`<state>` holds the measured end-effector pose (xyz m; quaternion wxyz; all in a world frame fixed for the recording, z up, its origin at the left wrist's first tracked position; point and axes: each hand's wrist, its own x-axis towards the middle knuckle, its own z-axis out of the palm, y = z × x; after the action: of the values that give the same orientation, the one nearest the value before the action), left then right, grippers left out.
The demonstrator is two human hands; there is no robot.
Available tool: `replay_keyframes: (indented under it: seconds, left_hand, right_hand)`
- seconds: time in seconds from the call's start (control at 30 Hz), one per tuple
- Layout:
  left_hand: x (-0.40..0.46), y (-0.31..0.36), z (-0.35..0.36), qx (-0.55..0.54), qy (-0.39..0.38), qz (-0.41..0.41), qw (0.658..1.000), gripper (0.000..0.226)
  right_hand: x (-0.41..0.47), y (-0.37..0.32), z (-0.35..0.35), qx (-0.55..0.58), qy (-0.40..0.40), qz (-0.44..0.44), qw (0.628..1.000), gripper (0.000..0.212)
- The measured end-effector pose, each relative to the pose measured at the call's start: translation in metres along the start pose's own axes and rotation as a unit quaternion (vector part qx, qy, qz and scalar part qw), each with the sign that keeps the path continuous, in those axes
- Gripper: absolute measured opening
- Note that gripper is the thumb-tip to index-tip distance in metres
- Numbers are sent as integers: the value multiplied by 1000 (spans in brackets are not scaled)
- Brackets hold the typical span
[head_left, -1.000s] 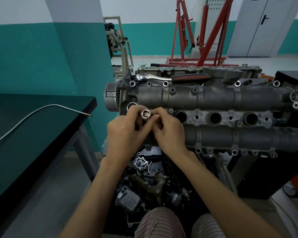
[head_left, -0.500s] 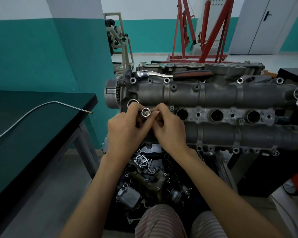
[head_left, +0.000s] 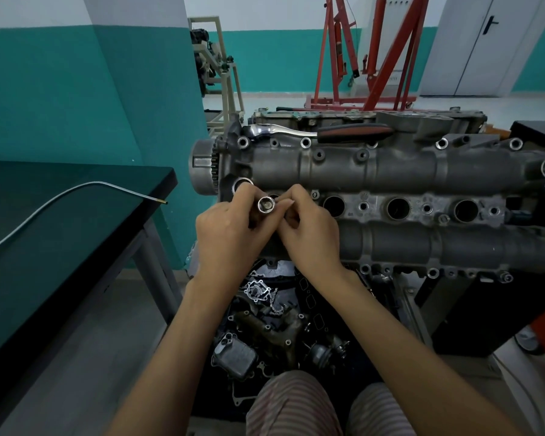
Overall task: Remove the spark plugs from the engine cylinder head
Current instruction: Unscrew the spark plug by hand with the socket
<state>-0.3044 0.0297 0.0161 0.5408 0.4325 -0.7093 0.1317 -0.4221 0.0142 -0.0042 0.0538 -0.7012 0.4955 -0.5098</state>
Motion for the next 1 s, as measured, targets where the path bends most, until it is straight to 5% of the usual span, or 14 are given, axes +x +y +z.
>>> replay_keyframes:
  seconds: [0.27, 0.43, 0.7, 1.0]
  left_hand:
    - [1, 1, -3, 4, -20, -1, 1000, 29]
    - [3, 5, 0, 14, 0, -18, 1000, 41]
    - [0, 3, -6, -14, -21, 9, 1000, 23]
    - [2, 2, -4, 8, -19, -1, 1000, 36]
  right_hand:
    - [-1, -3, -1, -16, 17, -57, 998, 26]
    - [-1, -3, 2, -20, 26, 9, 999, 19]
    - [-5, -10, 0, -53, 24, -50, 997, 7]
    - [-1, -14, -3, -50, 20, -47, 997, 32]
